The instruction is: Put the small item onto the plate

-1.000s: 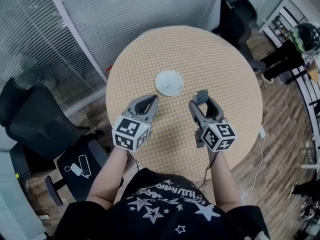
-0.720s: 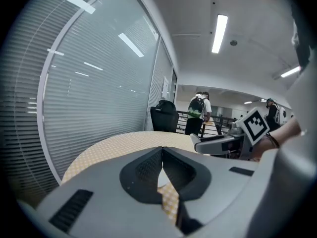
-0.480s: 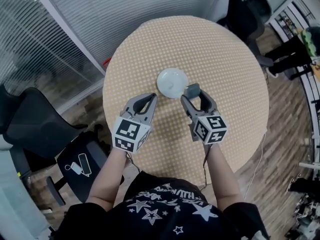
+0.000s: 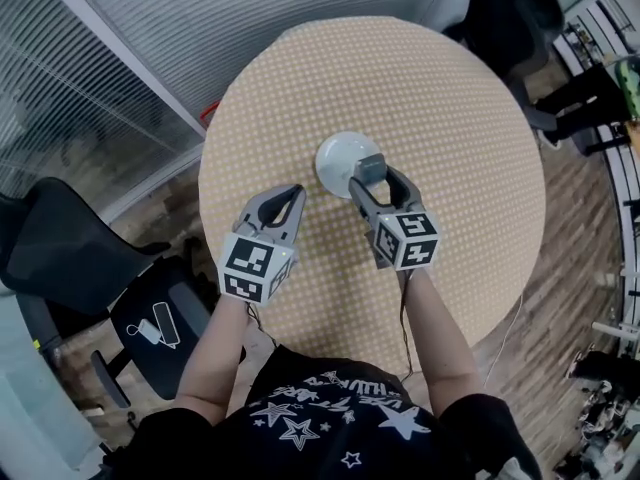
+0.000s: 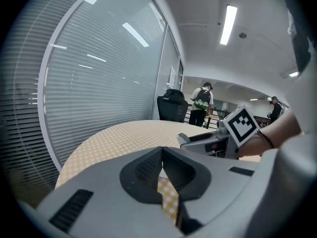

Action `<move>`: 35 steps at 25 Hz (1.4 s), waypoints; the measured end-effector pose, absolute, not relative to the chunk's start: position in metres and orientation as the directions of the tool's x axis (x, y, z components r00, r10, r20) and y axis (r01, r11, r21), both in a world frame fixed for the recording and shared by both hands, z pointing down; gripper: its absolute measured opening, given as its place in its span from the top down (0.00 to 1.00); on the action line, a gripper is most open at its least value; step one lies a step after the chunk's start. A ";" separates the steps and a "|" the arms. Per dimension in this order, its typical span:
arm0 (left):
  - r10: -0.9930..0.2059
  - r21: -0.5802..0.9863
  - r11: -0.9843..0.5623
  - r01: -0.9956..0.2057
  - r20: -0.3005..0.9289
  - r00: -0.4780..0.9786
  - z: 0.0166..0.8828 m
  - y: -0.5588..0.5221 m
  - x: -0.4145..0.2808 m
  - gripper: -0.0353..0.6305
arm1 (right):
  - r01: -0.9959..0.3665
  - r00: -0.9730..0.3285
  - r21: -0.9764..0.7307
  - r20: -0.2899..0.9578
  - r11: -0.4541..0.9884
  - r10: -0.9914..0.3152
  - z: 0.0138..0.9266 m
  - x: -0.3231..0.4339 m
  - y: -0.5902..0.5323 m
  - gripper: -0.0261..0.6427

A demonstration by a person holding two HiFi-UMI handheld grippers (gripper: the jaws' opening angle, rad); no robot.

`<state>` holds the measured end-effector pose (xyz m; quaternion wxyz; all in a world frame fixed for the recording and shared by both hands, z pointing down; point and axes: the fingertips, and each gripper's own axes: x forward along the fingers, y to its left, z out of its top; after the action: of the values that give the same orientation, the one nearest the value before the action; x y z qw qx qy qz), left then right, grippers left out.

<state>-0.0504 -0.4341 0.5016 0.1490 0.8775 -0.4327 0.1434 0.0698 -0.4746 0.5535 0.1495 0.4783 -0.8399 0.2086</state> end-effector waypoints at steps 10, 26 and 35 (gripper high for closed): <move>-0.709 0.173 -0.547 -0.819 0.424 0.563 0.528 -0.444 -0.058 0.94 | -0.860 -0.466 -0.121 0.579 0.496 -0.669 0.597 0.052 -0.496 0.52; -0.691 0.164 -0.546 -0.822 0.467 0.552 0.546 -0.443 -0.053 0.94 | -0.827 -0.416 -0.028 0.703 0.562 -0.577 0.624 0.047 -0.511 0.52; -0.693 0.165 -0.541 -0.825 0.468 0.548 0.547 -0.439 -0.054 0.94 | -0.828 -0.417 -0.023 0.695 0.560 -0.587 0.624 0.044 -0.512 0.52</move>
<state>-0.0543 -0.4393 0.5474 0.1866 0.8598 -0.4415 0.1762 0.0441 -0.5123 0.6244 0.3258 0.4307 -0.8210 0.1852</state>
